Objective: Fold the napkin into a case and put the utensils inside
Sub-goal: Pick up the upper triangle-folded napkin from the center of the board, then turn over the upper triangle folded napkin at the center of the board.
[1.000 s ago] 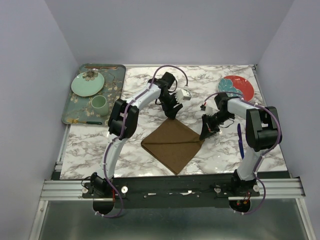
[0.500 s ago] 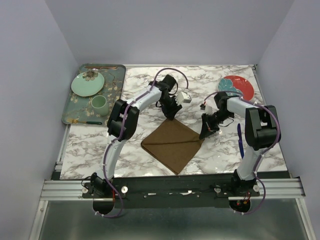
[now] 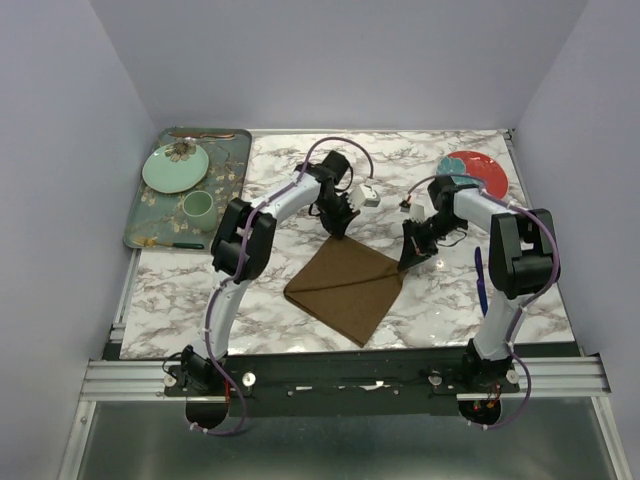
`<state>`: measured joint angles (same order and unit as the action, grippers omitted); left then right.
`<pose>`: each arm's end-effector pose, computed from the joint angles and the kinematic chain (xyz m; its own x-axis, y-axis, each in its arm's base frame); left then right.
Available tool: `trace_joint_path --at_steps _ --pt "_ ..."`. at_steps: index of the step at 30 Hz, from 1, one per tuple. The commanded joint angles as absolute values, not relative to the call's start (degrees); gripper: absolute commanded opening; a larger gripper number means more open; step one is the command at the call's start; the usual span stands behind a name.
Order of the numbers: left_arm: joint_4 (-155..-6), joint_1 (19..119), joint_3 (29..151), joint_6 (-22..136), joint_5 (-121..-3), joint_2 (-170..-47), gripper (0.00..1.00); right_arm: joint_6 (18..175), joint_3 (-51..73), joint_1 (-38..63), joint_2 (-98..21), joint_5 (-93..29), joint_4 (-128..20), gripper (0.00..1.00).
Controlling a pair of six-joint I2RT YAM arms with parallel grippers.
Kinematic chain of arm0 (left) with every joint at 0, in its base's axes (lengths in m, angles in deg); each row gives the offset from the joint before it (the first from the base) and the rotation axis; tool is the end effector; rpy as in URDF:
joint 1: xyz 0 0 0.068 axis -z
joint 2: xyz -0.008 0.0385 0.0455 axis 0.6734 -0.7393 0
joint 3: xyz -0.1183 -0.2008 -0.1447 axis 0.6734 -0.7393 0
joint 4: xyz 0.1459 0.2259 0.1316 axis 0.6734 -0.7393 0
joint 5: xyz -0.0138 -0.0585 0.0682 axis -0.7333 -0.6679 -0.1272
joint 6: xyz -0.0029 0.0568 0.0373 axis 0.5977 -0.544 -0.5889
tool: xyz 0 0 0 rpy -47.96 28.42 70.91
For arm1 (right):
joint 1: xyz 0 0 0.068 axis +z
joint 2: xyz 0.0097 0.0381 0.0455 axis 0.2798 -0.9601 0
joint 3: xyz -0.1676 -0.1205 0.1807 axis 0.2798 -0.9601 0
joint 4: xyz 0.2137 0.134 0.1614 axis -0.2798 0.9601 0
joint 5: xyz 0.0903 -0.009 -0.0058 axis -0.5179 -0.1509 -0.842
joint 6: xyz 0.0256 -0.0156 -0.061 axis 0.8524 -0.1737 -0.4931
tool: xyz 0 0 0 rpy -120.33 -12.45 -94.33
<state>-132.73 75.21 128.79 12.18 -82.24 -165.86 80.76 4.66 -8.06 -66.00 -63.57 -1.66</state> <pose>0.4258 -0.3066 0.1403 -0.3471 0.7927 -0.5012 0.9370 0.2710 -0.2203 0.3506 0.0857 0.1133 -0.9635 -0.2607 -0.0601 -0.2382 0.7338 0.6362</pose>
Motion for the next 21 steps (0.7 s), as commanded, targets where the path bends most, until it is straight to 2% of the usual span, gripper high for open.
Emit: trace_joint_path --at_steps 1,14,21 --pt "-132.1 73.0 128.2 12.9 -85.9 -160.5 0.0 80.0 8.4 -7.7 -65.7 -60.8 -1.1 0.0" --pt "-122.8 69.7 122.4 11.5 -90.9 -150.5 0.0 75.4 16.2 -7.7 -62.7 -53.3 0.0 0.01" --pt "-119.9 68.8 125.1 11.1 -90.9 -150.2 0.0 73.7 21.4 -7.8 -62.2 -50.8 0.4 0.0"
